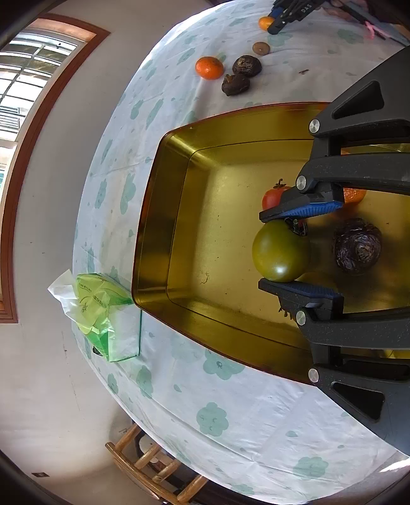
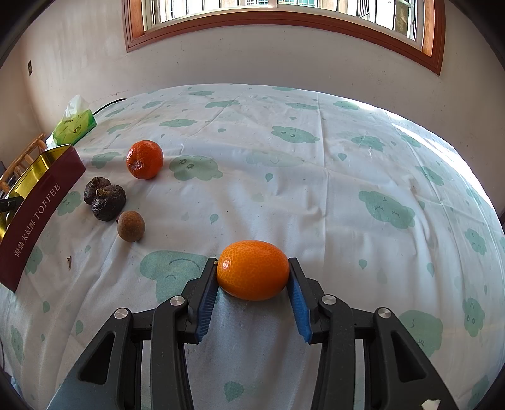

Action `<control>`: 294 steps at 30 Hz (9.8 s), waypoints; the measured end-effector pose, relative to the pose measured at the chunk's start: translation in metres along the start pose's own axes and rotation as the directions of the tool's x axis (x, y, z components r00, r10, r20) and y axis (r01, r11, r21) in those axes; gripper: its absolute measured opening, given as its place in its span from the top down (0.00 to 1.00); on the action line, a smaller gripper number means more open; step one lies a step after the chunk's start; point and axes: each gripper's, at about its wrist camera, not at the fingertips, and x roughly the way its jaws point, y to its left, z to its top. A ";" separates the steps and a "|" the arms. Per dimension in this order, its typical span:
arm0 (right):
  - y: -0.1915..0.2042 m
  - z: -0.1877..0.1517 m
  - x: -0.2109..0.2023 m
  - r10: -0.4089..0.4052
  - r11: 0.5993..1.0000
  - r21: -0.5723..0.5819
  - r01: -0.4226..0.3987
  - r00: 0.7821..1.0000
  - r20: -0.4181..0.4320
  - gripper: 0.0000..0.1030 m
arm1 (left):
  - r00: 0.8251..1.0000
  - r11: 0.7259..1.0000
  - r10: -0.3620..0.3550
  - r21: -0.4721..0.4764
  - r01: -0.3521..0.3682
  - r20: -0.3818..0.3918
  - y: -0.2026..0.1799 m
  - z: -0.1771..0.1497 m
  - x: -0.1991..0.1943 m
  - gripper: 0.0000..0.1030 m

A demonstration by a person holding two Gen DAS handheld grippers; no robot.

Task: Organize fruits
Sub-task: 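Lower green tomato into tin tray with left gripper while right holds orange, then carry large orange into tin tray and open right gripper, then grasp small brown ball fruit with right gripper while left grasps dark brown fruit, then carry dark brown fruit into tray and open left gripper while right holds brown ball, then lower small brown ball fruit into tin tray and open right gripper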

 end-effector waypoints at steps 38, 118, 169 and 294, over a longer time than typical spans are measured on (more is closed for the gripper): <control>0.012 0.009 -0.004 -0.002 1.000 0.013 0.003 0.999 -0.034 0.62 | 0.990 0.992 0.060 0.100 -0.073 0.125 -0.020 -0.021 -0.047 0.33; 0.085 0.033 0.025 0.140 0.978 -0.148 -0.147 0.989 -0.056 0.66 | 0.999 0.988 -0.024 0.155 0.016 0.049 -0.112 -0.023 -0.040 0.27; 0.012 0.016 0.012 0.062 0.997 -0.053 -0.062 0.998 0.000 0.76 | 0.984 0.960 -0.157 0.221 0.172 -0.084 -0.206 -0.032 0.024 0.61; 0.198 0.058 -0.036 0.368 0.899 -0.257 -0.356 0.930 -0.001 0.78 | 0.989 0.992 0.126 -0.016 -0.125 0.079 0.004 -0.051 -0.060 0.36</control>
